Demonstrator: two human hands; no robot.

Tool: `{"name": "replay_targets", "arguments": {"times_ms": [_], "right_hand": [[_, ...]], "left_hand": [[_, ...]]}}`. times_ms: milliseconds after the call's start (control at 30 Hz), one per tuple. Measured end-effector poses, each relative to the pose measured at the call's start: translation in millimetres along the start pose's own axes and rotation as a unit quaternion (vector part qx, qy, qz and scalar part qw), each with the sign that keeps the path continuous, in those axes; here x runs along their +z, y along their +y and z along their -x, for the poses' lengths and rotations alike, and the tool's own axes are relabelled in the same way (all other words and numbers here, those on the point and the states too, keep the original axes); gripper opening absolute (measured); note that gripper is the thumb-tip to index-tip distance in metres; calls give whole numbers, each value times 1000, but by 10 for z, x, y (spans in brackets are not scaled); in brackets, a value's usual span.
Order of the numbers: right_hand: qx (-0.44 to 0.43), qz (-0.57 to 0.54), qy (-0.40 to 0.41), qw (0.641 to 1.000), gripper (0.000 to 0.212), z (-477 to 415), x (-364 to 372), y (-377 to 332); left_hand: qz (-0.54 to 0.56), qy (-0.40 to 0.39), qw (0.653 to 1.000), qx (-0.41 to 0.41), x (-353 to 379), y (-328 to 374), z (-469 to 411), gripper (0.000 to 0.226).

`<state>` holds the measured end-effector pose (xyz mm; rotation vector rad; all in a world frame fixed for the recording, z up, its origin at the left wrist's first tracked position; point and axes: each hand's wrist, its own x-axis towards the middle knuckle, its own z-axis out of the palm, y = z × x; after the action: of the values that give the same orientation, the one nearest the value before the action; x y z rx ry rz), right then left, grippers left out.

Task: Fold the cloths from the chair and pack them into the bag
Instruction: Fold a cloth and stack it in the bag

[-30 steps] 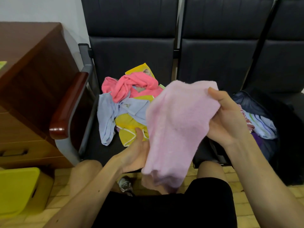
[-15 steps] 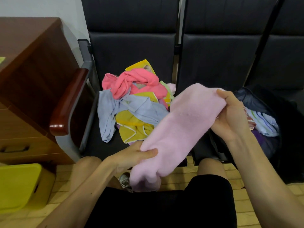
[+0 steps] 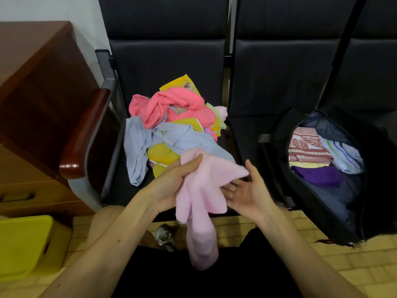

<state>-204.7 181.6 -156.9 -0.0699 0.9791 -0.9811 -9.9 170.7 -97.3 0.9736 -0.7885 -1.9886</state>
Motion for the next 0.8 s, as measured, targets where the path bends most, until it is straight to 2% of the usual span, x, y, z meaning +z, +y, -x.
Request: {"name": "replay_targets", "arguments": {"times_ms": [100,167,300,367,467,533,600,667,733,800], "right_hand": [[72,-19,-81,994,103,31,-21,234],[70,10,-128,989,102,75,-5,271],[-46,139,-138,980,58,174,127,171],[-84,178,-139,971,46,220,170,119],[-134,174,-117,969,63,274,215,63],[-196,157,-95,963,77,327,250,-79],[-271,172,-93,943,74,444,339,-318],[-329,211,-104,914,67,624,464,-550],[-359,275,-112,885,62,772,581,-683],[-367,330,-111,863,55,849,653,-736]], "left_hand": [[10,17,1000,6,-14,14,-35,26],[10,27,1000,4,-39,29,-34,29],[7,46,999,3,-79,55,-13,44],[8,40,999,3,-92,74,-5,41],[-21,40,999,0,-109,126,19,32],[-85,84,993,-26,-144,174,2,40],[-123,109,984,-72,-187,242,4,40],[-77,103,988,-88,-231,317,-16,26],[-14,81,995,-62,-228,406,-28,24],[-18,43,999,-12,-183,476,-23,30]]}}
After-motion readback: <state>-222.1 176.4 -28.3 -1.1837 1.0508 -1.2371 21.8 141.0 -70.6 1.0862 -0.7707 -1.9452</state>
